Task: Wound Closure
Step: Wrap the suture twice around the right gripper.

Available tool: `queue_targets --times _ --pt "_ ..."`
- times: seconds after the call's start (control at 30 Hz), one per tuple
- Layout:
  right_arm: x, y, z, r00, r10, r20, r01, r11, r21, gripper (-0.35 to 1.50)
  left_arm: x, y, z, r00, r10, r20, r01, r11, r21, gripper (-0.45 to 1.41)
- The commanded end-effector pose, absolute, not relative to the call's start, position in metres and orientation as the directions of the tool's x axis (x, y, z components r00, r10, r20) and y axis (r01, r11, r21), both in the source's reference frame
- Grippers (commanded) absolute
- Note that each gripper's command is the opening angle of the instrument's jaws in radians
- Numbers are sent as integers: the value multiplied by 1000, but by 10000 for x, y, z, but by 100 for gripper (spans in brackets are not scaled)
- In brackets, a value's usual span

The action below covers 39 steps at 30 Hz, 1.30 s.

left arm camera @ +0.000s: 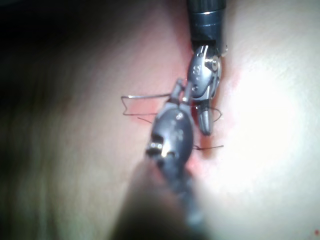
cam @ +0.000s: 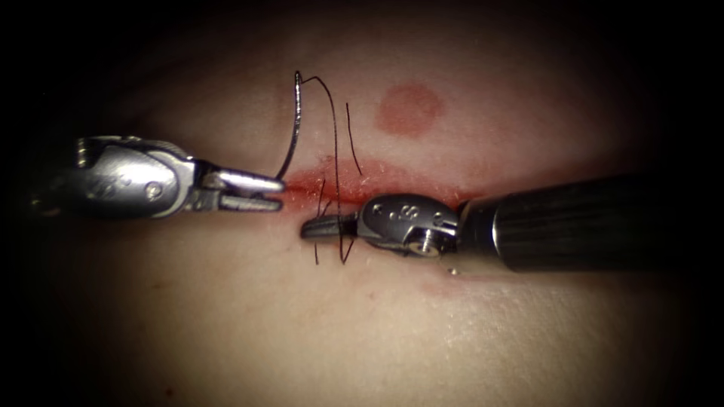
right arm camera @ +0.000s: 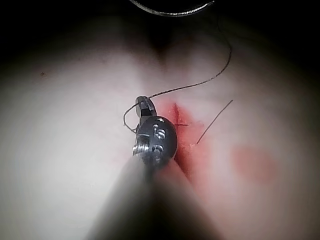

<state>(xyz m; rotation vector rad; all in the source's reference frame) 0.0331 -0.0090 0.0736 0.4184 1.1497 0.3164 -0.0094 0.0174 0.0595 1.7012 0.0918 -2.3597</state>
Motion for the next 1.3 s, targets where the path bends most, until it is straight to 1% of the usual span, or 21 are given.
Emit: queue_targets --times 0.03,0.23,0.47,0.67,0.8,1.03,1.3 --pt "334 -100 736 372 451 -811 -23 878 477 -35 -99 173 610 -305 -156 -940 235 -968 85 -35" --pt "321 -104 730 342 449 -826 -17 881 472 -35 -99 142 667 -354 -175 -919 286 -955 71 -35" --pt "327 -105 726 312 451 -836 -27 884 467 -35 -109 108 712 -391 -170 -905 300 -953 49 -35" --pt "325 -104 723 287 454 -844 -27 884 466 -35 -115 99 718 -389 -177 -904 303 -951 55 -35" --pt "320 -104 723 299 452 -840 -38 886 463 -35 -101 101 711 -391 -178 -903 309 -950 53 -35" --pt "313 -104 724 310 451 -837 -41 886 462 -35 -67 113 693 -402 -164 -901 267 -962 56 -35" --pt "326 -106 721 294 453 -842 -30 884 466 -35 -93 106 702 -398 -160 -903 262 -964 56 -35"
